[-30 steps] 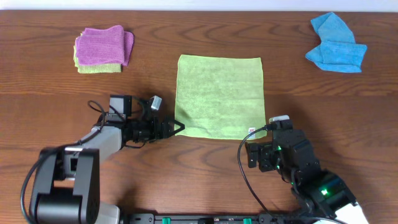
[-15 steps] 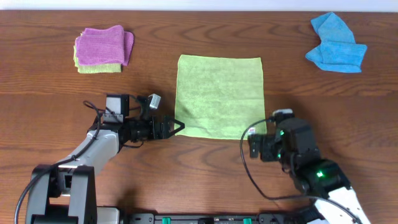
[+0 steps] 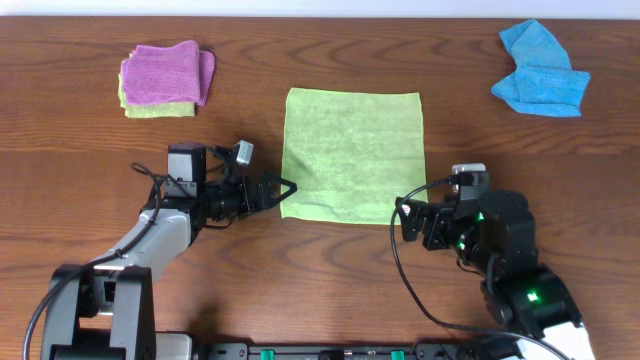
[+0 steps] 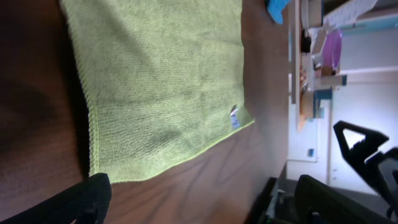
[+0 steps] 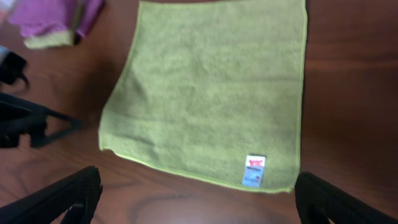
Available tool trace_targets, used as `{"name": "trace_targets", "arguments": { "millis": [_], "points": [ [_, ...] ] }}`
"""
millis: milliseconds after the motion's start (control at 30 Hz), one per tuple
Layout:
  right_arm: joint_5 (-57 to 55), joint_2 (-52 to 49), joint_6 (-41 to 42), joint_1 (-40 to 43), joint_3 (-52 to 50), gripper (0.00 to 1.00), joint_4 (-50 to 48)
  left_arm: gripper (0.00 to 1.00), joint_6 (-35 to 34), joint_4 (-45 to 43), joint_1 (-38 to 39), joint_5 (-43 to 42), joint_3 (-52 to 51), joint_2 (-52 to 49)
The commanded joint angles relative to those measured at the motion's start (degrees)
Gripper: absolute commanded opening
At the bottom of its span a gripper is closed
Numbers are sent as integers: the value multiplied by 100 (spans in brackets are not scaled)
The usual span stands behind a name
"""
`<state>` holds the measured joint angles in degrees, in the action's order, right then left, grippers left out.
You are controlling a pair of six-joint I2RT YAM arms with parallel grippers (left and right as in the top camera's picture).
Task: Fold the cloth
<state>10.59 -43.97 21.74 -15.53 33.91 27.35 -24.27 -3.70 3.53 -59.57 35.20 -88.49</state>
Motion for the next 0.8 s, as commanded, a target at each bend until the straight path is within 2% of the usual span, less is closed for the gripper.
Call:
{"name": "trace_targets", "arguments": {
  "millis": [0,333,600,767],
  "points": [
    [87,157,254,61,151,99,-68,95,-815,-116,-20,-55,-42,48],
    [83,398,415,61,160,99,-92,95,-1298,-195,-20,-136,-42,48],
    [87,398,424,55,160,99,-55,95,-1305,-190,-20,-151,-42,48],
    [197,398,719,55,160,99,-48,95,-1390,-188,-20,-155,-42,48]
  ]
}}
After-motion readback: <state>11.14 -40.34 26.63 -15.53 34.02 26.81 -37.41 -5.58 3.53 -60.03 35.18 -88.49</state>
